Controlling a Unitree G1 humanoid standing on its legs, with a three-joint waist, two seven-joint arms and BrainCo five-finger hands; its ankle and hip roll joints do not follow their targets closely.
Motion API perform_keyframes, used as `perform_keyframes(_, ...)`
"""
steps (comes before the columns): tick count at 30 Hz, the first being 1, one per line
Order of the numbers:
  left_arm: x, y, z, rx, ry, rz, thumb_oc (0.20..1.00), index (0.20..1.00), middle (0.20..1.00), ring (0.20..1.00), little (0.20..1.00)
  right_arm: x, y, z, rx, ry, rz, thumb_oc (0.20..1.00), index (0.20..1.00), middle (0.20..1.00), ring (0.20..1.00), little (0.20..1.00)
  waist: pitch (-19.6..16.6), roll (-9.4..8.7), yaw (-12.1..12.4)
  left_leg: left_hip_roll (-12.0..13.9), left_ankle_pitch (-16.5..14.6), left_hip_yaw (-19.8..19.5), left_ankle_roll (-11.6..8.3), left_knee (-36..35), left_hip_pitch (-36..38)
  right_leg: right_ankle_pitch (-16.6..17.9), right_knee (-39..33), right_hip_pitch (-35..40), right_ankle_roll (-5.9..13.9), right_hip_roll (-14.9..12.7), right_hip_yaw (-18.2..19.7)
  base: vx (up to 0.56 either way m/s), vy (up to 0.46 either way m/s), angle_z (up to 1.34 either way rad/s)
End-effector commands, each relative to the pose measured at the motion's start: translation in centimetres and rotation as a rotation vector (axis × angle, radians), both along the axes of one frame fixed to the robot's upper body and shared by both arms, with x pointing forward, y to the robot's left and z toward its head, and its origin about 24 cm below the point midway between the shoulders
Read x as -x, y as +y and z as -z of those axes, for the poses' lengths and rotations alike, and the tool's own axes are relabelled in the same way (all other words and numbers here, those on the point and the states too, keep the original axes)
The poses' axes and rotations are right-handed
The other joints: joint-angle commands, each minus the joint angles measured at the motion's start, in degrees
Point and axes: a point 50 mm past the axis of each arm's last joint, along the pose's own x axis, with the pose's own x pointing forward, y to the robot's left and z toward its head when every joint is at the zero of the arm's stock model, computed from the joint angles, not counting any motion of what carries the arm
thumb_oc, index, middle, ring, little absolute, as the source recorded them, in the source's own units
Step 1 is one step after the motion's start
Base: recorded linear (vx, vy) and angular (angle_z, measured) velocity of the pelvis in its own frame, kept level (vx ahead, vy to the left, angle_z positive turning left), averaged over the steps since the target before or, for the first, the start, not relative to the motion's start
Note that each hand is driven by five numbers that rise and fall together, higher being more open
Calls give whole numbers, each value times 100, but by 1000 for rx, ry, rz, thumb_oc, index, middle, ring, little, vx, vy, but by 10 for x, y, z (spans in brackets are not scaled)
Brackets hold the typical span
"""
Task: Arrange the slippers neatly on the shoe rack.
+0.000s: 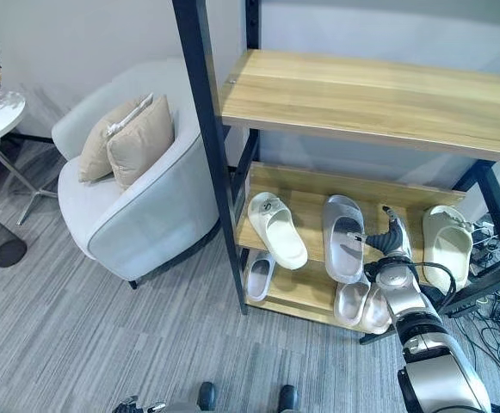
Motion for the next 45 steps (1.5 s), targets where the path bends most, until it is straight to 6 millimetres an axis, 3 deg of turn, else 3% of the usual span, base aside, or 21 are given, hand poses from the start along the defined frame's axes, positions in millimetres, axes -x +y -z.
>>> perform_keyframes(1,-4,8,-1,-33,10,26,1000,1000,1000,1000,1000,-19,-5,-33,57,-86,-2,1000,1000,1000,1000,1000,19,-208,43,175,80,-83,-251,23,-342,-489,52,315,286,-233,-70,0,0,0)
perform_keyframes(4,-5,7,-1,-31,6,21,1000,1000,1000,1000,1000,-19,-7,-27,49,-47,14,1000,1000,1000,1000,1000,62,-191,73,168,109,-113,-261,23,-439,-479,52,229,282,-228,-82,45,-29,-1)
perform_keyframes(11,-12,6,-3,-26,-30,11,1000,1000,1000,1000,1000,-24,-14,-36,21,-66,58,1000,1000,1000,1000,1000,152,-140,148,134,183,-181,-288,23,-700,-438,52,3,292,-234,-122,10,-6,2)
perform_keyframes(18,-19,5,-5,-19,-76,-1,1000,1000,1000,1000,1000,-31,-27,-58,28,-106,109,1000,1000,1000,1000,1000,238,-119,293,87,236,-260,-298,23,-916,-404,52,-169,312,-258,-172,27,-5,3)
perform_keyframes(25,-26,4,-6,-21,-98,39,1000,1000,1000,1000,1000,-38,-40,-96,55,-181,152,1000,1000,1000,1000,1000,311,-139,423,13,278,-349,-309,23,-1133,-370,52,-319,341,-297,-243,17,2,5)
perform_keyframes(26,-26,4,-6,-21,-101,38,1000,1000,1000,1000,1000,-38,-42,-99,69,-177,156,467,467,467,467,467,320,-146,444,6,285,-360,-310,23,-1168,-368,52,-342,344,-300,-257,16,7,5)
perform_keyframes(27,-27,5,-7,-22,-103,36,1000,1000,1000,1000,1000,-38,-45,-102,71,-174,163,200,200,200,200,200,330,-149,457,-6,294,-367,-316,23,-1194,-365,52,-363,346,-303,-269,13,7,4)
perform_keyframes(38,-47,1,-11,-27,-150,73,1000,1000,1000,1000,1000,-29,-47,-84,117,-137,176,200,200,200,200,200,446,-129,452,-99,330,-504,-335,23,-1386,-347,52,-401,381,-364,-443,-10,11,10)
perform_keyframes(39,-52,-1,-12,-23,-172,33,1000,1000,1000,1000,1000,-26,-35,-77,111,-207,143,200,200,200,200,200,492,-117,372,-110,302,-508,-316,23,-1349,-352,52,-353,390,-387,-445,-56,51,2)
perform_keyframes(40,-58,-1,-14,-19,-206,-4,1000,1000,1000,1000,1000,-16,-22,-77,140,-308,95,200,200,200,200,200,501,-107,277,-103,257,-493,-297,23,-1293,-366,52,-297,395,-404,-450,-41,44,3)
perform_keyframes(41,-58,0,-14,-21,-204,-2,1000,1000,1000,1000,1000,-15,-23,-76,140,-305,98,200,200,200,200,200,498,-114,289,-104,256,-496,-297,23,-1287,-368,52,-290,395,-404,-453,-15,18,6)
perform_keyframes(43,-60,0,-16,-19,-225,-24,1000,1000,1000,1000,1000,6,-18,-84,155,-445,97,200,200,200,200,200,488,-120,168,-99,191,-470,-275,23,-1207,-392,52,-217,401,-424,-470,-2,11,10)
perform_keyframes(45,-64,1,-17,-17,-246,-42,1000,1000,1000,1000,1000,28,-19,-77,200,-475,108,200,200,200,200,200,473,-144,54,-75,113,-440,-249,23,-1098,-419,52,-133,406,-434,-463,5,2,5)
